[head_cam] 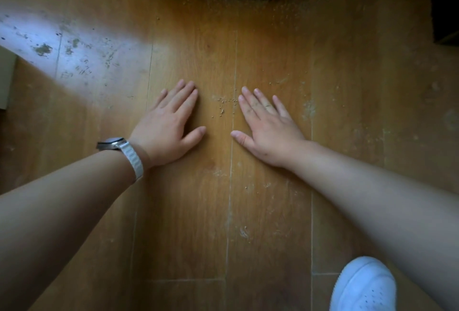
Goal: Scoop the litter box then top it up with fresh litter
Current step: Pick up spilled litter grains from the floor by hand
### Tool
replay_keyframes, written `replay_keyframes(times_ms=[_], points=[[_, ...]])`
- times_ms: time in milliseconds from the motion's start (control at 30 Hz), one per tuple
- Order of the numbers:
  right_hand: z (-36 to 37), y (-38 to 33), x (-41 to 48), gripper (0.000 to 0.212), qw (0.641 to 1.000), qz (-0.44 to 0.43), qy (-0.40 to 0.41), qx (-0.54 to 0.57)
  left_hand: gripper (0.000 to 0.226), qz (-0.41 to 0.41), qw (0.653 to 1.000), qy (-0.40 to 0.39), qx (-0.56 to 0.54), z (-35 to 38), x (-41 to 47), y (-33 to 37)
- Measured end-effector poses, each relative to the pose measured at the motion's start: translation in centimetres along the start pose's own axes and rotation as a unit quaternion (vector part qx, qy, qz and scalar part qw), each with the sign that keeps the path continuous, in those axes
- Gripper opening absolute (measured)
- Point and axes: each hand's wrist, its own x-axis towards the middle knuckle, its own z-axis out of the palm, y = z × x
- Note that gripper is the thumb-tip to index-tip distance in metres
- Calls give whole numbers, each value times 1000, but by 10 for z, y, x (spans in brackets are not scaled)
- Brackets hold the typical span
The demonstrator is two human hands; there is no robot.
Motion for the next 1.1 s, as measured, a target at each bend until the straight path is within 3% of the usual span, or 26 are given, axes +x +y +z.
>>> replay_keyframes(times_ms=[367, 567, 767, 1100], points=[[-3, -7, -1, 75, 994, -109, -1, -19, 81, 67, 997, -25, 14, 16, -11, 25], [4, 2, -17, 74, 994, -111, -5, -14, 74, 10, 997, -14, -82, -2, 11, 7], [15, -24, -28, 72, 976, -212, -27, -31, 80, 54, 988, -70, -124, -19, 33, -2], [4, -30, -8, 76, 986, -164, -11, -36, 81, 87, 974, -103, -182, -18, 34, 7]])
